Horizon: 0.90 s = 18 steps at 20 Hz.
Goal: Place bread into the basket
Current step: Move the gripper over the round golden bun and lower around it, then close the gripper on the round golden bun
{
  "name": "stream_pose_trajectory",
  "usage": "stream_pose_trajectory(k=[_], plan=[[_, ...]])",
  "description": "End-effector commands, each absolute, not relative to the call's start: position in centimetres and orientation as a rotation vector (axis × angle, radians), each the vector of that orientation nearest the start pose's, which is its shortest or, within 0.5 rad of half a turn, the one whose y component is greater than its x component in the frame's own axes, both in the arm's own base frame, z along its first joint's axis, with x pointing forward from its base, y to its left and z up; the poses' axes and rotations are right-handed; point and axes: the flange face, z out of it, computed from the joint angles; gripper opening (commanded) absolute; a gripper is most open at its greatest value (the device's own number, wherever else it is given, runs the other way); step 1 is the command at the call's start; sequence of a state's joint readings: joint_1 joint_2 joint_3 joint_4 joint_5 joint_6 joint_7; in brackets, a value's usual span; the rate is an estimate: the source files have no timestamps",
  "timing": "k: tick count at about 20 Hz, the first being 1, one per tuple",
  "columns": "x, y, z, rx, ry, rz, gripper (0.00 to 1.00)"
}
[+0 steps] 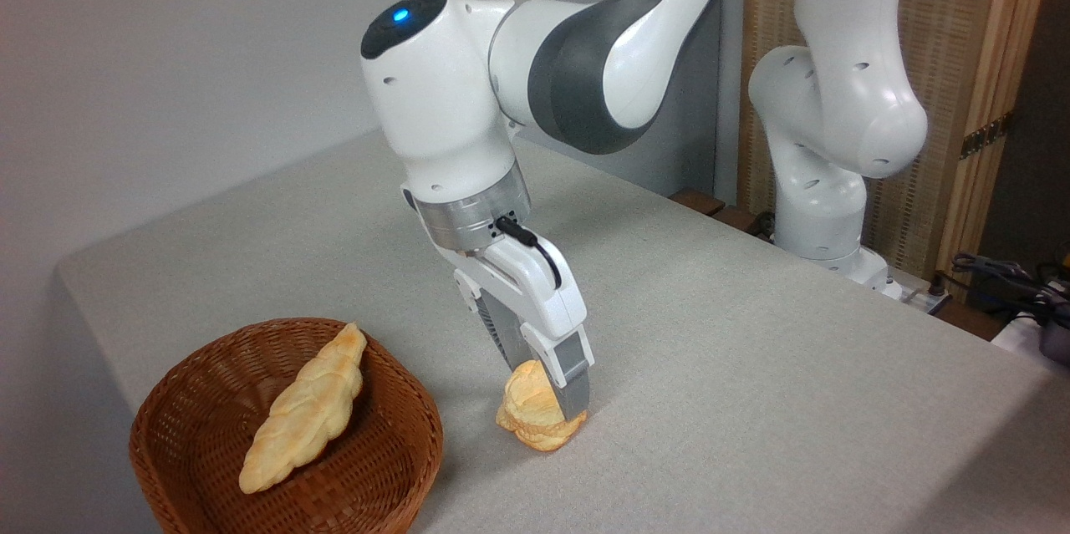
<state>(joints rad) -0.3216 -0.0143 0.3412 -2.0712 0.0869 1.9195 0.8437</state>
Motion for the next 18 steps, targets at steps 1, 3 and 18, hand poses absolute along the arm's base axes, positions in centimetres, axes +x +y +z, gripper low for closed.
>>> stream_pose_trajectory(k=[1, 3, 18], plan=[[53.23, 2.00, 42.00, -2.806, 1.323, 0.236, 1.00], [53.30, 1.90, 41.71, -2.805, 1.323, 0.243, 1.00], [53.35, 1.93, 42.43, -2.774, 1.392, 0.224, 0.47]])
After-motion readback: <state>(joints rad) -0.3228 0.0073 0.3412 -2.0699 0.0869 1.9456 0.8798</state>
